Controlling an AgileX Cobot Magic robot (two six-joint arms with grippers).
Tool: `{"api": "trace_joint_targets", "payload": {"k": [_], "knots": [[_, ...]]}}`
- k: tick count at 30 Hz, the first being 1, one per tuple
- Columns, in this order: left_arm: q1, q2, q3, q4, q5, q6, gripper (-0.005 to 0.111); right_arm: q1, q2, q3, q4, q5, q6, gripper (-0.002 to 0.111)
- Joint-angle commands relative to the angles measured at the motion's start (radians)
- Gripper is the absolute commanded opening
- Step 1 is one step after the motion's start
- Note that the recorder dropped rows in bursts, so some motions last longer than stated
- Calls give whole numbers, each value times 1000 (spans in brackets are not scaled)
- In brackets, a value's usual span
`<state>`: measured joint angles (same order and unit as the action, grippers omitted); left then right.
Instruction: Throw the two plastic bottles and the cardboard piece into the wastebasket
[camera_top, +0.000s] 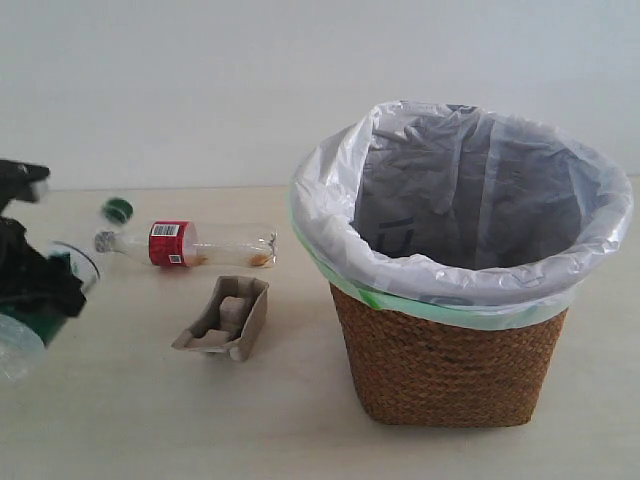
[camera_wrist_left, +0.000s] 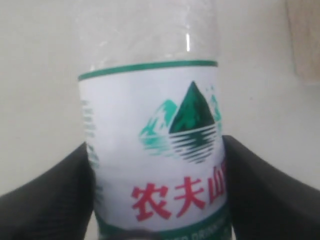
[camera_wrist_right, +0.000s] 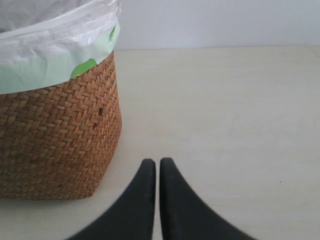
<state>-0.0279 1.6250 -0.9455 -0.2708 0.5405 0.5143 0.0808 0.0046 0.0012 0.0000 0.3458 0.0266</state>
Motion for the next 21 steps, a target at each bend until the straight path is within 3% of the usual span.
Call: {"api": "trace_joint_targets", "payload": {"k": [1, 6, 10, 15, 21], "knots": [[18, -164, -48, 245, 11, -224, 4, -6, -5, -1, 0, -8, -4, 0], [18, -273, -175, 728, 179, -599, 4, -6, -5, -1, 0, -8, -4, 0], [18, -280, -306, 930, 398, -662, 4, -6, -5, -1, 0, -8, -4, 0], [18, -280, -366, 890, 438, -658, 4, -6, -5, -1, 0, -8, -4, 0], [18, -238, -366, 562, 388, -546, 4, -6, -5, -1, 0, -8, -4, 0]]}}
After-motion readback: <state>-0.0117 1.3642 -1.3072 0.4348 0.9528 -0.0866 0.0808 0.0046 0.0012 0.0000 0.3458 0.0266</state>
